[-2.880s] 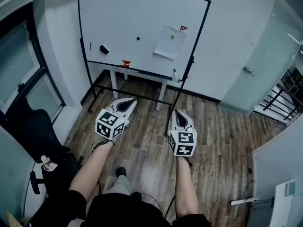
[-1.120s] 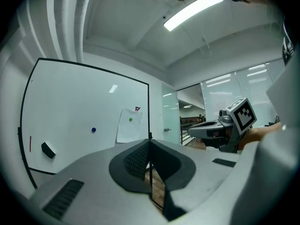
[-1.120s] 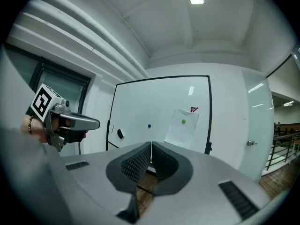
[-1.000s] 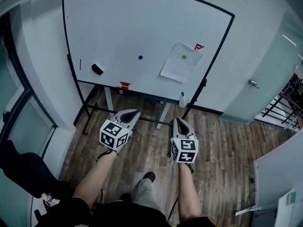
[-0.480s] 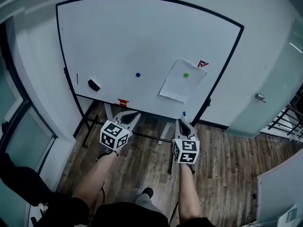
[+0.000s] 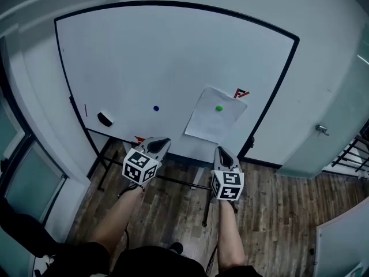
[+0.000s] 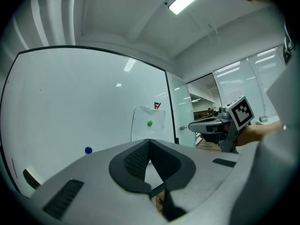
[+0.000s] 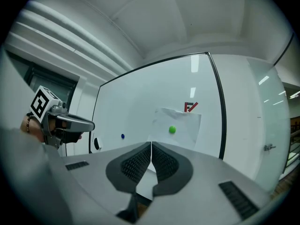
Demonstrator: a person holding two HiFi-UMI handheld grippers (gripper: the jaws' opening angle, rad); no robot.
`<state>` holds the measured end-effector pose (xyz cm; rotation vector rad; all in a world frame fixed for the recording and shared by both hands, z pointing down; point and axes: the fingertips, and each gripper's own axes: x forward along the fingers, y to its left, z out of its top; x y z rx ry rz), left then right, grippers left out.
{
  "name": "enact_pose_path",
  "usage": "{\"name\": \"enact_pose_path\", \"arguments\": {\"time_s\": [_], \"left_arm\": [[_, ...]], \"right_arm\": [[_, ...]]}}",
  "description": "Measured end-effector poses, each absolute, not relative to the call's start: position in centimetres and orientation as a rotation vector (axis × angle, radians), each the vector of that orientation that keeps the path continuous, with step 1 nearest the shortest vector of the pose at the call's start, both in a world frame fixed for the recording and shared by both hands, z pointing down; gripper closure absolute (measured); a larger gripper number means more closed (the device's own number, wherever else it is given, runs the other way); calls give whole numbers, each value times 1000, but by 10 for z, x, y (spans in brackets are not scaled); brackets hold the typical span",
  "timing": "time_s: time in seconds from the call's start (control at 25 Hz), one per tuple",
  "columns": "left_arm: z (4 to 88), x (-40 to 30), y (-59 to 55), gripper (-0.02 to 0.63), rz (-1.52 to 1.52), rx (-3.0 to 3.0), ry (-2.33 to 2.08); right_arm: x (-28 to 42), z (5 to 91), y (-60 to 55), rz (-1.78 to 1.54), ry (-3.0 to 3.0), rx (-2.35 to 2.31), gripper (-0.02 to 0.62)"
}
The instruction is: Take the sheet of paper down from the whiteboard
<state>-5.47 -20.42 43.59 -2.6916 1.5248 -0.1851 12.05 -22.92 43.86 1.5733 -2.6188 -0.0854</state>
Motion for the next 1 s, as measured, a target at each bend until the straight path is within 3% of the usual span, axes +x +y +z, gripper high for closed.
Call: {"name": "enact_pose_path", "arguments": {"time_s": [0.52, 1.0], "left_arm": [[426, -52, -269, 586, -145, -2661, 1639], [431, -42, -327, 586, -227, -2767, 1435]], "right_arm": [[128, 440, -293, 88, -2704, 1567, 571], [98, 439, -333, 188, -2670, 1678, 571]]}}
